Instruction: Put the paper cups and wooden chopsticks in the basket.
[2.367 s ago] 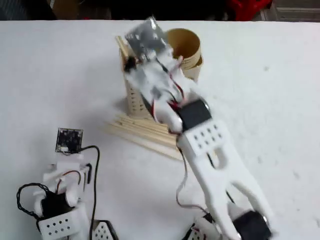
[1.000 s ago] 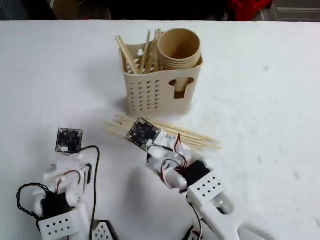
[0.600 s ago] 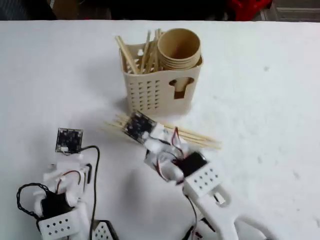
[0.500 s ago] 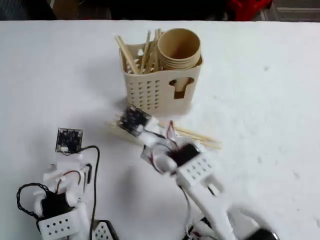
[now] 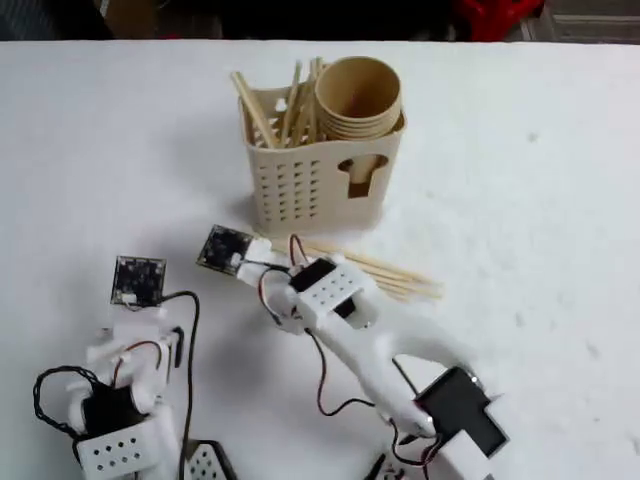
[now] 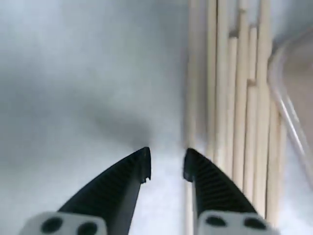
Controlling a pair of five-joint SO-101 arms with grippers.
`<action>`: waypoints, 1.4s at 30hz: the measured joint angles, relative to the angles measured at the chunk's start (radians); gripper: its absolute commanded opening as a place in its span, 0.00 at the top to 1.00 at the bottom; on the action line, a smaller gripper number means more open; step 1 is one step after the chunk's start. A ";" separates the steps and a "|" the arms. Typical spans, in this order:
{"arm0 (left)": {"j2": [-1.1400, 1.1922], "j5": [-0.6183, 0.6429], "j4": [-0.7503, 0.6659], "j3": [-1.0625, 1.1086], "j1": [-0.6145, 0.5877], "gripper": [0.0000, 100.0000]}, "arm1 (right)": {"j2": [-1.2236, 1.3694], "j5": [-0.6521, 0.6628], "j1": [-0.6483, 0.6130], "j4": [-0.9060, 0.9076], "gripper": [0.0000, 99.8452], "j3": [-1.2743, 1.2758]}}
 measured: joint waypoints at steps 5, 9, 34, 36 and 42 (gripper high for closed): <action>0.000 0.000 0.000 0.000 0.000 0.78 | 0.006 0.003 0.003 -0.002 0.89 -0.003; 0.000 0.000 0.000 0.000 0.000 0.78 | 0.043 0.014 0.008 -0.002 0.95 -0.026; 0.000 0.000 0.000 0.000 0.000 0.78 | -0.035 0.063 0.044 0.180 0.83 -0.092; 0.000 0.000 0.000 0.000 0.000 0.78 | -0.032 0.063 0.040 0.172 0.83 -0.092; 0.000 0.000 0.000 0.000 0.000 0.78 | 0.104 0.060 0.040 0.143 0.83 -0.155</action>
